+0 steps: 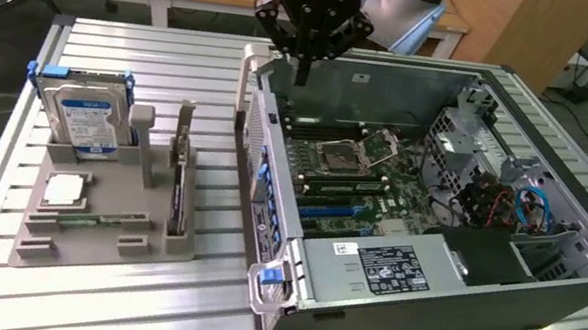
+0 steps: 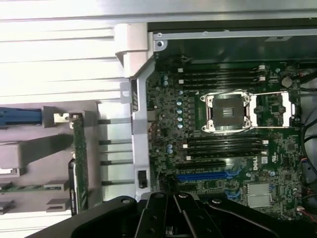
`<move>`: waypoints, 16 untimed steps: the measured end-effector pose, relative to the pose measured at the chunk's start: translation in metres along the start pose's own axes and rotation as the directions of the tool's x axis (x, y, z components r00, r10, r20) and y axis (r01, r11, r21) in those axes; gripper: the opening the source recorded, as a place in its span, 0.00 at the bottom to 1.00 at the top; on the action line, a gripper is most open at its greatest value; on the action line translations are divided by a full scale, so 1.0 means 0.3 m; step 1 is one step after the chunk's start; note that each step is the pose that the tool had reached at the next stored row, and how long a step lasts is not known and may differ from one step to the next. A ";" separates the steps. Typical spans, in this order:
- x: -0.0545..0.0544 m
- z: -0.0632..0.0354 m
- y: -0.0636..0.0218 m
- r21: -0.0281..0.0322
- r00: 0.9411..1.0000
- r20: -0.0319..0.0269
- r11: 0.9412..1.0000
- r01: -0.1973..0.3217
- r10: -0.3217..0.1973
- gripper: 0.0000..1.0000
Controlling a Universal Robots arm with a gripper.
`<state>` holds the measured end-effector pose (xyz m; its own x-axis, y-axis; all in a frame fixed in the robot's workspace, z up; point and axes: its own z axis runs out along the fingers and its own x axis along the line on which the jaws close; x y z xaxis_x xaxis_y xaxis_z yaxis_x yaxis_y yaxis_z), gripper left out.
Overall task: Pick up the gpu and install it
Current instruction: 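Reach for the gpu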
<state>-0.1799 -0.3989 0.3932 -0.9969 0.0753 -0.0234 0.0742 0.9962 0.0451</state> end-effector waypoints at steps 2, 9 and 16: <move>0.030 -0.001 -0.002 0.000 1.000 0.000 1.000 0.000 0.000 0.10; 0.136 -0.004 -0.010 0.000 1.000 0.000 1.000 0.000 0.000 0.10; 0.240 -0.006 -0.018 0.000 1.000 0.000 1.000 0.000 0.000 0.10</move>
<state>-0.2522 -0.3991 0.3932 -0.9969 0.0752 -0.0233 0.0741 0.9962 0.0450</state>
